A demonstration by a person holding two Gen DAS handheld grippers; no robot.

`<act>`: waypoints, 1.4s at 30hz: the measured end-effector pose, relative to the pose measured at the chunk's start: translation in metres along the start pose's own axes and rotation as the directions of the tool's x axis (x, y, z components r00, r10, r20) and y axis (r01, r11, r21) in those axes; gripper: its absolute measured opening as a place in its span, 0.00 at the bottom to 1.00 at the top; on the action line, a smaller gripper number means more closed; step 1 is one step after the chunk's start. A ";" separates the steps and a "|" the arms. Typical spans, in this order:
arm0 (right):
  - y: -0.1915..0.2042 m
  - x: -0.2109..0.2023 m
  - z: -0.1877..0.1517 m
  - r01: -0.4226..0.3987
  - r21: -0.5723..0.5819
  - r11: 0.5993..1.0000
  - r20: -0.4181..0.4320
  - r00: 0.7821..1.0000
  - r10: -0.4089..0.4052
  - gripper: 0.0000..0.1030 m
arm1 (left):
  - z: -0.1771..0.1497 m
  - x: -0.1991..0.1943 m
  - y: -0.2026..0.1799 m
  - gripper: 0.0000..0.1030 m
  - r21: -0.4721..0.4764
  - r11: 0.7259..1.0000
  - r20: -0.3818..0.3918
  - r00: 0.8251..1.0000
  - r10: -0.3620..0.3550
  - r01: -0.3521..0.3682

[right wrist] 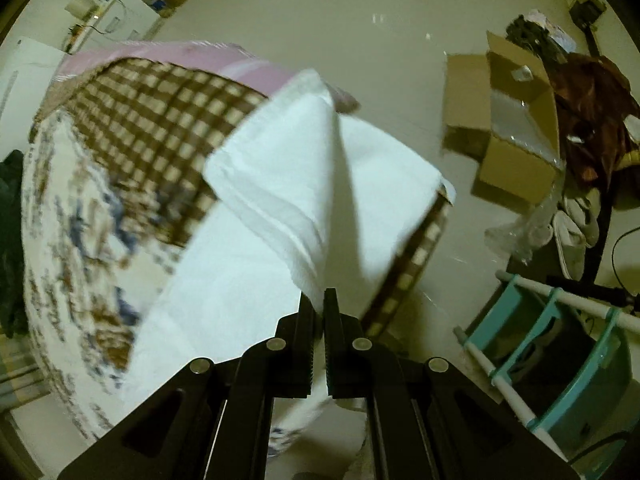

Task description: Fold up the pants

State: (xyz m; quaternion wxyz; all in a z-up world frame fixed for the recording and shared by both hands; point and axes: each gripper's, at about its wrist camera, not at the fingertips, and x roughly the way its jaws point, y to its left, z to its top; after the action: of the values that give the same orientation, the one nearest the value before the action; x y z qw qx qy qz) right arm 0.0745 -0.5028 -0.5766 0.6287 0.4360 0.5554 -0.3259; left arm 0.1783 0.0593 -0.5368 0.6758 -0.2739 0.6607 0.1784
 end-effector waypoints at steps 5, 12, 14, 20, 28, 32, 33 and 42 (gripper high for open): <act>-0.021 0.055 -0.003 0.014 -0.034 0.999 -0.086 0.996 -0.017 0.10 | -0.020 0.036 0.015 0.08 -0.006 0.999 -0.023 0.998 0.052 -0.052; -0.021 0.044 0.004 0.094 -0.238 0.967 -0.011 0.995 -0.099 0.66 | -0.050 0.000 -0.011 0.16 0.079 0.991 0.119 0.988 0.097 -0.107; -0.007 0.036 0.007 0.121 -0.322 0.939 0.055 0.992 -0.109 0.67 | -0.061 -0.011 -0.026 0.23 0.117 0.988 0.162 0.983 0.081 -0.101; 0.055 0.069 0.028 0.221 -0.526 0.821 0.157 0.974 -0.162 0.67 | -0.077 -0.009 -0.097 0.63 0.278 0.953 0.200 0.978 0.066 -0.121; 0.014 0.069 0.081 0.327 -0.352 0.877 0.247 0.936 -0.249 0.06 | -0.085 0.004 -0.156 0.63 0.358 0.928 0.221 0.975 0.020 -0.101; -0.060 0.066 0.118 0.193 -0.121 0.974 0.131 0.975 -0.177 0.05 | -0.091 0.015 -0.166 0.63 0.362 0.927 0.204 0.979 0.025 -0.099; -0.073 0.066 0.124 0.171 -0.091 0.981 0.109 0.981 -0.161 0.05 | -0.091 0.019 -0.166 0.63 0.358 0.929 0.196 0.980 0.028 -0.098; -0.152 0.089 0.129 0.076 0.131 0.988 0.021 0.997 -0.079 0.61 | -0.097 0.028 -0.145 0.63 0.321 0.940 0.153 0.986 0.069 -0.116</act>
State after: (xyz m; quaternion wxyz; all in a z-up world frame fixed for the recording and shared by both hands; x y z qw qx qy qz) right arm 0.0074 -0.6759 -0.6924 0.5928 0.4500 0.5412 -0.3913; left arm 0.1899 -0.1170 -0.5431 0.7472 -0.1129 0.6446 0.1162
